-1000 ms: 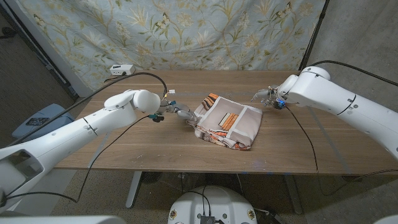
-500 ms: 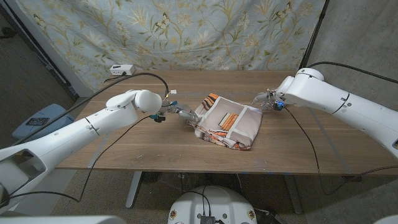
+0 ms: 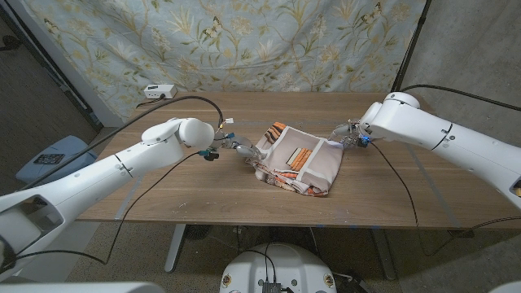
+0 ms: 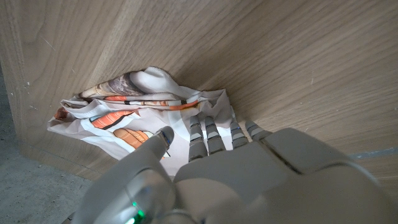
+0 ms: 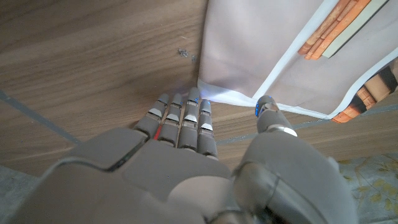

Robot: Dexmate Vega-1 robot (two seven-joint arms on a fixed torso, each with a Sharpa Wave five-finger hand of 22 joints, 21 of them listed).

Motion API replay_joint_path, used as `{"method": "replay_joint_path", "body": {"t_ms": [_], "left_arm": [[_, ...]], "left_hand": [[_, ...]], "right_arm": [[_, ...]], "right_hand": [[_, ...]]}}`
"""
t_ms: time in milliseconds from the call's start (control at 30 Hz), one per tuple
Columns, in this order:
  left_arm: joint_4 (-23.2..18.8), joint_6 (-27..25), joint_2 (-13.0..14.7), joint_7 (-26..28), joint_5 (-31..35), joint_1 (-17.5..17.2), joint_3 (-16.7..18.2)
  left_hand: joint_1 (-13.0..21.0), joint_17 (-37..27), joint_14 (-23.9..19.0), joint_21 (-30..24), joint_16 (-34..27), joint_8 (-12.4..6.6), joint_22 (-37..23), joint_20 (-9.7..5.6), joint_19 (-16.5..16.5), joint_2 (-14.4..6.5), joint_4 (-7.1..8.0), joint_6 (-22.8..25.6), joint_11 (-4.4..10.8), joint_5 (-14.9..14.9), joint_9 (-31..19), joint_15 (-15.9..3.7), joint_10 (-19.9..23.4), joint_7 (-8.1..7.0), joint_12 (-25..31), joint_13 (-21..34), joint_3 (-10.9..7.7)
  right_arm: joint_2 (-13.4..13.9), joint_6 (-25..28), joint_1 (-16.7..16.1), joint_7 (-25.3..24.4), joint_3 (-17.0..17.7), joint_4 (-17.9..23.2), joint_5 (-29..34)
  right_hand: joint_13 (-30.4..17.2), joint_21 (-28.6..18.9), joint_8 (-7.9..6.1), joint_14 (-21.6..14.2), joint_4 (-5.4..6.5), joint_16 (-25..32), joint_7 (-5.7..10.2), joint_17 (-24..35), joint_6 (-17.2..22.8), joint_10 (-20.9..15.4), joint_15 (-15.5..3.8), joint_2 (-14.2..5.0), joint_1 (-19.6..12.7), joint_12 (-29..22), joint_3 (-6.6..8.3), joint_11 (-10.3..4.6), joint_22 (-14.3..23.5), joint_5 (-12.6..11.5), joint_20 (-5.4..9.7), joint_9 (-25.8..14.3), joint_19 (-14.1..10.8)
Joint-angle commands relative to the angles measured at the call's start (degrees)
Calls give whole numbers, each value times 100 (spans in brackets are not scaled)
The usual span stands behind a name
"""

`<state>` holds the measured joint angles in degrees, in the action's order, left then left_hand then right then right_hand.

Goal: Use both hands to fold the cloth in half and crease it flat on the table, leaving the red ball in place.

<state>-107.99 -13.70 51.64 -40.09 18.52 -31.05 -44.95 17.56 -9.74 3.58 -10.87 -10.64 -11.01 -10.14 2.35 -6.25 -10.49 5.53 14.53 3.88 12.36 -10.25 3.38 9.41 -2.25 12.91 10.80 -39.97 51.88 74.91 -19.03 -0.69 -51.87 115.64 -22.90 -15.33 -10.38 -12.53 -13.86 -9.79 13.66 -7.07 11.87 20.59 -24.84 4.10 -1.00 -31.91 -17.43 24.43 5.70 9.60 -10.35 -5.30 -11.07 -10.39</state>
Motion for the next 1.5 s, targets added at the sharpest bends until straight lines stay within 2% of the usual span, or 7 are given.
{"method": "replay_joint_path", "body": {"t_ms": [33, 467, 733, 767, 1167, 1333, 1500], "left_arm": [[-11, -75, -37, -39, 11, 17, -43], [-52, -126, -48, -46, 46, 29, -76], [-29, -66, -52, -55, 8, 38, -77], [-35, -86, -57, -49, 7, 33, -75], [37, -27, -115, -37, 5, 66, -112], [69, -20, -137, -32, -14, 73, -118], [81, -51, -160, -36, 22, 93, -145]], "left_hand": [[15, -20, 1, -44, -5, 8, -12, -11, -66, -30, -14, 53, 22, 28, -33, 5, 56, -29, -19, 24, -6], [14, -18, 0, -48, -3, 8, -12, -17, -73, -32, -21, 68, 28, 30, -34, 3, 65, -18, -26, 26, -11], [12, -19, -2, -47, -3, 9, -11, -13, -81, -36, -22, 73, 28, 30, -34, 4, 68, -18, -30, 27, -10], [12, -19, -2, -48, -3, 9, -11, -19, -82, -36, -22, 74, 30, 30, -35, 5, 70, -14, -30, 27, -10], [10, -20, -4, -55, -4, 19, -11, -16, -77, -45, -22, 62, 11, 31, -35, 4, 68, -32, -40, 28, -12], [11, -20, 0, -56, -2, 20, -11, -15, -78, -47, -23, 61, 12, 31, -36, 5, 73, -33, -40, 28, -14], [9, -21, 2, -58, -2, 23, -11, -21, -76, -44, -22, 56, 14, 31, -36, 1, 56, -40, -50, 29, -12]], "right_arm": [[-57, -145, 19, 163, -80, -193, 92], [-83, -309, -82, 227, -37, -261, 169], [-191, -403, -343, 52, 171, -280, 134], [-211, -416, -382, 27, 210, -283, 118], [-360, -559, -498, -100, 271, -326, 163], [-418, -623, -542, -185, 268, -360, 223], [-498, -618, -579, -321, 271, -367, 300]], "right_hand": [[-33, -42, -24, -40, -8, 12, 20, 10, 42, 0, -26, -2, -65, -32, 45, -9, 18, -15, 20, -16, -32], [-57, -50, -39, -83, -3, 17, 41, 16, 122, -63, -40, 16, -126, -74, 38, -31, 17, -23, 19, -20, -45], [-84, -61, -46, -202, -13, 51, 47, 23, 182, -140, -84, 43, -201, -127, 36, -65, 17, -37, 12, -24, -77], [-95, -62, -45, -213, -15, 49, 40, 25, 196, -237, -100, 56, -230, -178, 34, -57, 16, -43, 15, -26, -82], [-162, -72, -43, -371, 24, 85, 71, 47, 311, -400, -178, 74, -292, -316, 3, -133, 16, -58, 13, -34, -129], [-272, -82, -80, -607, 43, 150, 170, 77, 550, -663, -299, 65, -365, -543, -32, -293, 16, -70, 21, -47, -197], [-515, -98, -187, -1157, 14, 334, 372, 161, 1094, -1205, -614, 80, -629, -1041, -97, -519, 15, -104, 60, -97, -366]]}}
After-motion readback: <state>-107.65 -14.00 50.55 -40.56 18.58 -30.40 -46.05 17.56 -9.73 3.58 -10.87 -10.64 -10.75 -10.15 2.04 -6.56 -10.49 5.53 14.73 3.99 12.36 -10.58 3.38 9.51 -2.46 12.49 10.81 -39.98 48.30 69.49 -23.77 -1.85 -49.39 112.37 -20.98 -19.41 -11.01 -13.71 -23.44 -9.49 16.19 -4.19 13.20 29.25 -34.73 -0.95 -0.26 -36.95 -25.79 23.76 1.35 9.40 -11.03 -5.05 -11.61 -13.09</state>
